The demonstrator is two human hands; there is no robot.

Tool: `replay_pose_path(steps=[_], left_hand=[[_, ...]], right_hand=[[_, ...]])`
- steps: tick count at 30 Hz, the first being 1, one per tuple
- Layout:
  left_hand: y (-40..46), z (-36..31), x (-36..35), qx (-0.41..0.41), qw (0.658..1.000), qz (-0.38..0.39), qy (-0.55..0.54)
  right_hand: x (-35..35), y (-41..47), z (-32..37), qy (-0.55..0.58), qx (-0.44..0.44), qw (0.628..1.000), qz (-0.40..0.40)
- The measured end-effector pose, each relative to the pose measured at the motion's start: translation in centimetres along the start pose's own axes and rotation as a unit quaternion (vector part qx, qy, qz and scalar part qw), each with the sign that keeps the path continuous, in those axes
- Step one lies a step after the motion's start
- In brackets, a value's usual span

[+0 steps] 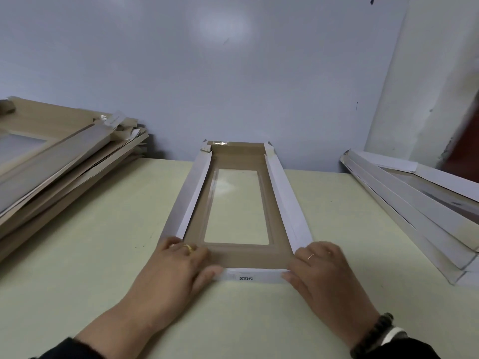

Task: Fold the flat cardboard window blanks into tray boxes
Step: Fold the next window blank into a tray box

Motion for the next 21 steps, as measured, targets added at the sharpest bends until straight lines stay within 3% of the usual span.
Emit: replay_pose_path(steps=[4,7,9,11,13,16,21], left_hand=[[1.3,-4.3,-0.9,-0.056,0.998,-0.022,0.016],[1.8,-5.5,-1.3,-0.068,0.997,-0.019,0.011],[1.9,-5.5,-1.4,-0.066,0.998,-0.02,-0.003],[1.9,-5.5,-1.5,-0.066,0.998,-0.021,-0.004],[1.8,-5.4,-1.7,-0.064,0.998,-0.025,0.009],[1.8,-5.3,-1.6,-0.052,0.998,-0.024,0.018],[1.8,-5.6,-1.8,-0.056,0.998,-0.011,0.002]], right_hand=[[-0.8,0.2,0.7,0.012,0.022,0.999,0.022],[-1.9,-0.2,-0.1,0.066,-0.004,0.993,0.098],[-2.7,-0.2,-1.3,0.197,-0.062,0.967,0.15],[-2.9,-0.1,-2.5,0.33,-0.123,0.924,0.149],[-3.4,0.2,-3.6,0.388,-0.173,0.892,0.155],[-4.6,0.0,-4.1,0.361,-0.19,0.89,0.205],[-4.5,0.5,-4.0,0.242,-0.119,0.939,0.215]])
Point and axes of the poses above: each hand's wrist, its own y-axis towards the middle knuckle, its own x-axis out of the back of the hand, z = x × y, the point moved 9 cm from there along y, towards the middle knuckle, and after that the axes turned 1 degree about -z, right-handed, at the moved point
